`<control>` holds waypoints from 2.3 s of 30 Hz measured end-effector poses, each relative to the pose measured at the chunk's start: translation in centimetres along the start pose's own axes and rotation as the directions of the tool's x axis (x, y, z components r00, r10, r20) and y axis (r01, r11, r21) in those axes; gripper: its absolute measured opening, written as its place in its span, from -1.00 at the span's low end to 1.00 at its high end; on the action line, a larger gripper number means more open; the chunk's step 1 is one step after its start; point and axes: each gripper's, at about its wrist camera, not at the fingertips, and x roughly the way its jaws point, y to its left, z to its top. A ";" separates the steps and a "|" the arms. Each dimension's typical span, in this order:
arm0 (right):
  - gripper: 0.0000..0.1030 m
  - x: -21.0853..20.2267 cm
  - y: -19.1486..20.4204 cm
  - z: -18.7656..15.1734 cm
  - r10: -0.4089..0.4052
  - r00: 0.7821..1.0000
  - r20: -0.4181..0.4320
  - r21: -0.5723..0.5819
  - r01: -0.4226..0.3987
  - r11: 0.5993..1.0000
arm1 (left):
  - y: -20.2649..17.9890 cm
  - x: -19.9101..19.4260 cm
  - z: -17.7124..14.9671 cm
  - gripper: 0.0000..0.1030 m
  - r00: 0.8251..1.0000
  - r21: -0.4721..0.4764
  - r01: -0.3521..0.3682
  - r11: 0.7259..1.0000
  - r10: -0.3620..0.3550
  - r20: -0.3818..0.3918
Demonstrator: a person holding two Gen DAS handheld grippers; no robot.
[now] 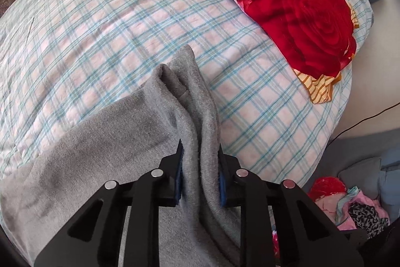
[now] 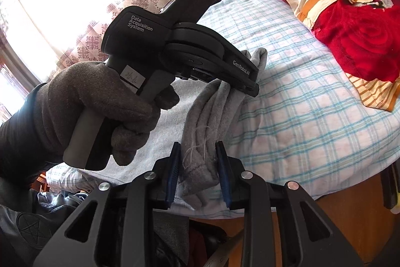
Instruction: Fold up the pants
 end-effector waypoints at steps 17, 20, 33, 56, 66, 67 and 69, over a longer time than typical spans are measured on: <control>-0.03 -0.5 4.5 2.8 0.178 0.984 0.003 -0.106 -0.177 0.979 | 12.9 -11.0 -8.4 -0.68 0.969 -0.245 0.158 0.957 -0.103 0.224; -0.03 0.6 5.3 3.1 0.165 0.986 -0.028 -0.109 -0.167 0.980 | 15.3 -12.4 -10.6 -0.68 0.961 -0.279 0.177 0.944 -0.105 0.254; -0.03 6.8 10.2 2.3 0.099 0.977 -0.190 -0.192 -0.136 0.972 | 26.0 -14.9 -18.6 -0.69 0.945 -0.420 0.187 0.888 -0.047 0.322; 0.06 15.5 13.6 1.4 0.017 0.934 -0.357 -0.238 -0.109 0.965 | 29.2 -12.6 -22.2 -0.68 0.944 -0.408 0.067 0.911 0.074 0.320; 0.35 18.1 15.0 -1.1 -0.033 0.926 -0.376 -0.329 -0.100 0.939 | 29.5 -11.1 -23.6 0.05 0.931 -0.402 -0.168 0.900 0.279 0.235; 0.34 18.1 14.9 -0.9 -0.023 0.923 -0.385 -0.325 -0.112 0.939 | 28.8 -11.6 -23.4 0.18 0.912 -0.382 -0.233 0.894 0.337 0.233; 0.33 17.5 14.6 0.0 0.003 0.921 -0.390 -0.317 -0.138 0.938 | 28.0 -12.7 -23.2 0.27 0.877 -0.357 -0.318 0.879 0.415 0.241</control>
